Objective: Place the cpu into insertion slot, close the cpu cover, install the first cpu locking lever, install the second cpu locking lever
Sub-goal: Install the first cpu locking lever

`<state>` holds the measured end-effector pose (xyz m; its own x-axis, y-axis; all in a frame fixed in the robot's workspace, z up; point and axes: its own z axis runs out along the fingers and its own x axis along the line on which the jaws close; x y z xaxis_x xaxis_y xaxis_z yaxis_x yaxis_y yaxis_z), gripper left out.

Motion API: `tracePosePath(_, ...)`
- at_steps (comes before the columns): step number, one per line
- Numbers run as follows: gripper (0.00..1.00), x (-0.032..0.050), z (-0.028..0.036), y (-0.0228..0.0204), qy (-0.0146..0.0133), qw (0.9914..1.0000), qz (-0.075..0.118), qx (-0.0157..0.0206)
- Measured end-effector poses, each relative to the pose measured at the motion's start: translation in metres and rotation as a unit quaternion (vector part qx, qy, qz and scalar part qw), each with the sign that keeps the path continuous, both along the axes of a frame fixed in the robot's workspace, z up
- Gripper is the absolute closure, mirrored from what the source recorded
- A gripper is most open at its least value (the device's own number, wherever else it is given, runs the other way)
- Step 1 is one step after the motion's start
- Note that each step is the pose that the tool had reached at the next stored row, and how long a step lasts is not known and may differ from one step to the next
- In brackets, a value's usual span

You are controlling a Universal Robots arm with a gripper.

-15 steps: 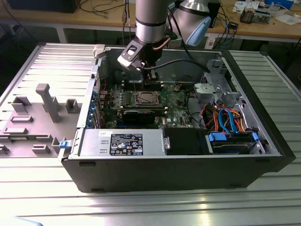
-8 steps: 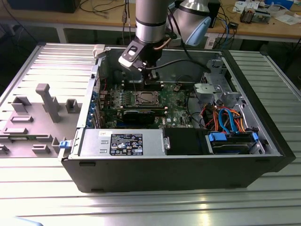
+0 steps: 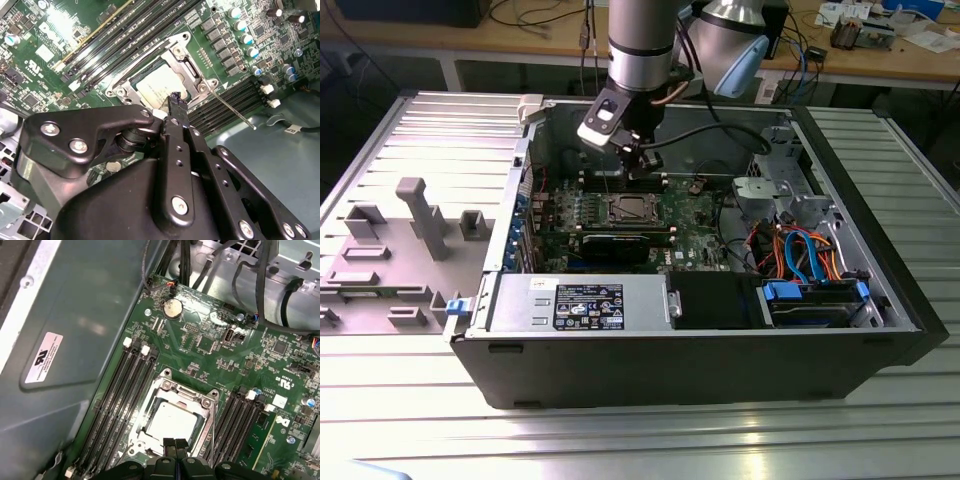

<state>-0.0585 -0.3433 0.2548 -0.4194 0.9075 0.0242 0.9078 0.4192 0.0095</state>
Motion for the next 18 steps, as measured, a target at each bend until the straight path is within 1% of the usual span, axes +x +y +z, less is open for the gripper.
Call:
tracePosePath(5,0.89,0.0000,0.0000,0.0000,0.0000,0.99993,0.011,-0.0001)
tracePosePath(8,0.89,0.0000,0.0000,0.0000,0.0000,0.99975,0.022,-0.0001)
tracePosePath(14,0.89,0.0000,0.0000,0.0000,0.0000,0.99932,0.037,-0.0001)
tracePosePath(18,0.89,0.0000,-0.0001,0.0001,-0.0001,0.99791,0.065,0.0000)
